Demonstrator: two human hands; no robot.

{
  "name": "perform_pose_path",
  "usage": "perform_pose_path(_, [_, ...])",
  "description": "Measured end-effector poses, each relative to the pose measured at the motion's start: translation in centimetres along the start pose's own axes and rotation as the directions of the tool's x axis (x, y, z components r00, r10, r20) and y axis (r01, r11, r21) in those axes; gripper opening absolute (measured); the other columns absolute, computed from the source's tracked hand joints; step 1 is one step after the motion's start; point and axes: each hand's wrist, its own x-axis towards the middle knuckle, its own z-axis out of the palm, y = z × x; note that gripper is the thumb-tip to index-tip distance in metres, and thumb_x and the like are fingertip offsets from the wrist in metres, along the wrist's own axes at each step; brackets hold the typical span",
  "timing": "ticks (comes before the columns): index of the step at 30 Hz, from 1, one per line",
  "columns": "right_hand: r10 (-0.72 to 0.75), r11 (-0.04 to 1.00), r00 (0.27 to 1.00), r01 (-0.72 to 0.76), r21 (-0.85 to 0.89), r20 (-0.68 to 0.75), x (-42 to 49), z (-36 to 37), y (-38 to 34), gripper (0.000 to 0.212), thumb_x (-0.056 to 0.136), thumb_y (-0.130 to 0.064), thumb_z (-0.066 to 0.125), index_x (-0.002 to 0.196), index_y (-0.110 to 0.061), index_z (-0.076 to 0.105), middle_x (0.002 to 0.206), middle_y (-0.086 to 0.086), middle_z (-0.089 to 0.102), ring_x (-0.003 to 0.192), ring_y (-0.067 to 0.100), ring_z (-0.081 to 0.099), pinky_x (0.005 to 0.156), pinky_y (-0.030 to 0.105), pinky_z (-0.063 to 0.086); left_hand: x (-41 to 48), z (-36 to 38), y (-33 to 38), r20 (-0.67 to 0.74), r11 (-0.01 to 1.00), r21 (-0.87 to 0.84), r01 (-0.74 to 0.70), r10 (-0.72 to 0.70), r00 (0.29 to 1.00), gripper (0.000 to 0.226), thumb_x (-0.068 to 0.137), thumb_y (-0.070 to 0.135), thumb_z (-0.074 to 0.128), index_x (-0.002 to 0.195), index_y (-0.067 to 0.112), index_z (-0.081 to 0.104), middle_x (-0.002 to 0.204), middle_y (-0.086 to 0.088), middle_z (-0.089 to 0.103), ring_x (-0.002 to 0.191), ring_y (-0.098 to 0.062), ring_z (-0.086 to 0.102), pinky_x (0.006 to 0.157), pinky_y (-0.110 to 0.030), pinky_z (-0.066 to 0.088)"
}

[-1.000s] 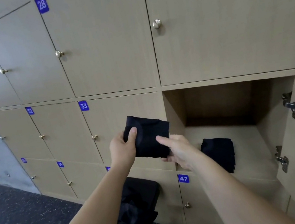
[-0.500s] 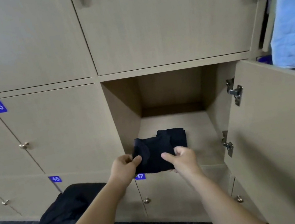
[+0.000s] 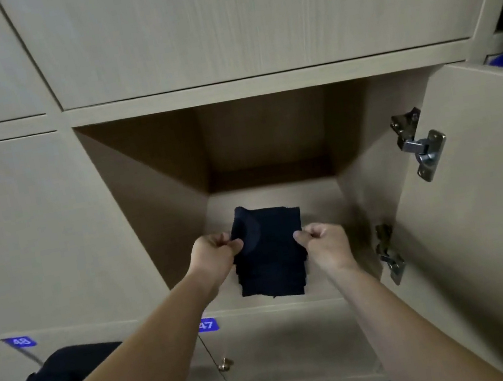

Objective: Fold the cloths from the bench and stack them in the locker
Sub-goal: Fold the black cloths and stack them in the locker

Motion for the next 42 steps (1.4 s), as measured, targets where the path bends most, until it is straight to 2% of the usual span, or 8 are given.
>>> perform_pose_path(4, [0.0, 1.0, 1.0, 0.0, -0.012, -0.003, 2.9, -0.2, -1.1, 0.018, 0.092, -0.019, 0.064, 0.077, -0.012, 0.07, 0.087, 0.006, 0.072, 0.091, 0.026, 0.066, 0.089, 0.045, 0.053, 3.3, 0.7, 0.5, 0.015, 1.0, 0.003, -0.016, 0.016, 1.0, 0.015, 0.095, 0.01, 0.06, 0.103, -0.001, 0.068, 0.098, -0.013, 0.071, 0.095, -0.024, 0.066, 0.085, -0.031, 0.052])
perform_pose_path(16, [0.047, 0.998, 0.999, -0.047, -0.03, 0.002, 5.2, 1.8, 3.6, 0.011, 0.089, -0.018, 0.068, 0.082, -0.012, 0.072, 0.088, 0.003, 0.073, 0.087, 0.022, 0.067, 0.084, 0.041, 0.054, 5.2, 2.0, -4.0, 0.04, 0.999, -0.034, 0.036, -0.034, 0.999, 0.014, 0.097, 0.007, 0.057, 0.097, 0.014, 0.069, 0.092, -0.002, 0.07, 0.081, -0.011, 0.063, 0.061, -0.017, 0.046])
perform_pose_path(22, [0.013, 1.0, 0.996, -0.013, 0.004, -0.09, 5.0, 2.3, 5.0, 0.012, 0.088, -0.02, 0.07, 0.091, -0.009, 0.074, 0.088, 0.001, 0.074, 0.087, 0.02, 0.068, 0.083, 0.037, 0.055, 6.0, 2.6, -5.1, 0.0, 0.995, -0.086, 0.049, -0.049, 0.999, 0.016, 0.095, 0.007, 0.06, 0.109, 0.011, 0.068, 0.098, -0.003, 0.071, 0.087, -0.012, 0.065, 0.068, -0.018, 0.048])
perform_pose_path(25, [-0.01, 1.0, 0.993, 0.008, -0.015, -0.121, 4.8, 2.5, 5.3, 0.013, 0.088, -0.02, 0.069, 0.095, -0.009, 0.073, 0.088, -0.001, 0.073, 0.087, 0.02, 0.068, 0.08, 0.034, 0.055, 6.8, 2.8, -5.9, -0.014, 0.999, -0.01, 0.053, -0.053, 0.998, 0.027, 0.092, 0.012, 0.066, 0.119, 0.01, 0.064, 0.11, -0.006, 0.069, 0.1, -0.017, 0.064, 0.086, -0.029, 0.053])
perform_pose_path(29, [-0.172, 0.948, 0.964, 0.106, -0.301, -0.203, 4.0, 2.3, 4.3, 0.025, 0.087, -0.023, 0.07, 0.11, -0.017, 0.063, 0.098, -0.004, 0.062, 0.09, 0.015, 0.06, 0.077, 0.029, 0.05, 6.5, 2.9, -5.8, -0.048, 0.986, 0.164, 0.0, 0.008, 0.999, 0.041, 0.09, 0.013, 0.068, 0.129, 0.013, 0.055, 0.118, -0.004, 0.063, 0.105, -0.019, 0.061, 0.091, -0.033, 0.052])
perform_pose_path(33, [-0.601, 0.589, 0.799, 0.438, -0.679, -0.006, 3.7, 2.4, 3.4, 0.028, 0.086, -0.015, 0.067, 0.114, -0.013, 0.068, 0.115, 0.003, 0.06, 0.107, 0.022, 0.055, 0.088, 0.037, 0.051, 6.0, 3.1, -4.9, -0.003, 0.731, 0.614, -0.297, 0.378, 0.926, 0.06, 0.093, 0.019, 0.061, 0.148, 0.017, 0.038, 0.148, -0.002, 0.042, 0.136, -0.021, 0.037, 0.114, -0.033, 0.031])
perform_pose_path(37, [-0.41, 0.538, 0.872, 0.468, -0.701, 0.267, 4.0, 2.7, 3.6, 0.046, 0.101, -0.025, 0.044, 0.145, -0.011, 0.041, 0.155, 0.005, 0.033, 0.144, 0.02, 0.027, 0.117, 0.035, 0.024, 6.3, 4.2, -4.5, 0.305, 0.467, 0.751, -0.468, 0.383, 0.872, 0.063, 0.102, 0.019, 0.042, 0.157, 0.016, 0.011, 0.164, 0.002, 0.005, 0.15, -0.01, 0.0, 0.119, -0.024, -0.001])
perform_pose_path(42, [-0.263, 0.557, 0.907, 0.42, -0.717, 0.327, 3.8, 2.5, 4.6, 0.052, 0.106, -0.034, 0.022, 0.153, -0.013, 0.019, 0.162, -0.001, 0.008, 0.149, 0.01, 0.005, 0.118, 0.022, 0.002, 7.2, 4.0, -6.0, 0.404, 0.39, 0.812, -0.434, 0.159, 0.901, 0.058, 0.107, 0.027, 0.024, 0.155, 0.012, -0.006, 0.163, -0.003, -0.012, 0.149, -0.01, -0.013, 0.119, -0.025, -0.01])
